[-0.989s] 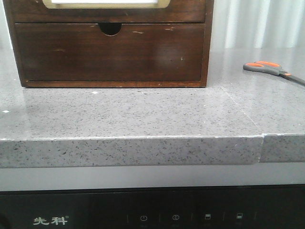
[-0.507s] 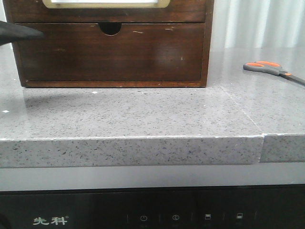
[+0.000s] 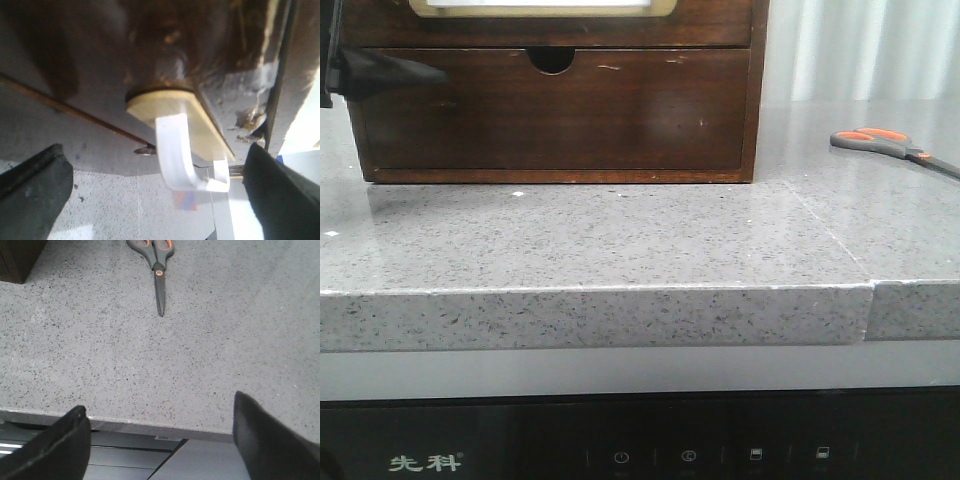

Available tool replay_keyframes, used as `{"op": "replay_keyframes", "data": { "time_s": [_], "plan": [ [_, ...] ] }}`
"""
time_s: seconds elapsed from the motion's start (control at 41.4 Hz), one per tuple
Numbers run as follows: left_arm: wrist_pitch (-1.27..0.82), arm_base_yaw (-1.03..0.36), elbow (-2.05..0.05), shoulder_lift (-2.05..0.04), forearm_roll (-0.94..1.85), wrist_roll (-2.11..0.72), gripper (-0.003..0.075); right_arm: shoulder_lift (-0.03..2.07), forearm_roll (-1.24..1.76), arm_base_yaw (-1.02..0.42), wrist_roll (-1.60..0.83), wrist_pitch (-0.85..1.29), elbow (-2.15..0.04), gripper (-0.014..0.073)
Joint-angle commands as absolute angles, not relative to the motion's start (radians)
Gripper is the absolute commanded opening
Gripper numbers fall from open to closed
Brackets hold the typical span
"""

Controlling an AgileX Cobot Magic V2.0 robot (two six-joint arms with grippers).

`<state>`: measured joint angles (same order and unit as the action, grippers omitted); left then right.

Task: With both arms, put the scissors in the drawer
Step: 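Hook the left gripper under the cream drawer handle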

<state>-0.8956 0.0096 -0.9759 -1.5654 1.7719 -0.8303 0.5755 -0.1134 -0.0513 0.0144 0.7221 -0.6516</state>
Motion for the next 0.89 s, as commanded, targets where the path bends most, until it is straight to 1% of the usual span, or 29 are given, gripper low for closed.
{"op": "replay_keyframes", "data": {
  "time_s": [0.0, 0.265, 0.483, 0.603, 0.724, 0.869],
  "plan": [
    [-0.950, 0.004, -1.016, -1.537, 1.860, -0.824, 0.0566, 0.585, -0.128, -0.049, 0.011, 0.654, -0.678, 0.0602],
    [-0.949, 0.004, -1.016, -1.537, 1.860, -0.824, 0.0295, 0.585, -0.128, -0.049, 0.011, 0.654, -0.678, 0.0602],
    [-0.986, 0.004, -1.016, -1.537, 1.860, -0.824, 0.0134, 0.585, -0.128, -0.049, 0.011, 0.654, -0.678, 0.0602],
    [-1.035, 0.004, -1.016, -1.537, 1.860, -0.824, 0.0082, 0.585, -0.128, -0.049, 0.011, 0.654, -0.678, 0.0602],
    [-1.078, 0.004, -1.016, -1.537, 1.860, -0.832, 0.0047, 0.585, -0.128, -0.049, 0.011, 0.654, -0.678, 0.0602],
    [-1.108, 0.008, -1.007, -1.532, 1.860, -0.834, 0.0040, 0.585, -0.128, -0.049, 0.011, 0.654, -0.678, 0.0602]
  ]
}}
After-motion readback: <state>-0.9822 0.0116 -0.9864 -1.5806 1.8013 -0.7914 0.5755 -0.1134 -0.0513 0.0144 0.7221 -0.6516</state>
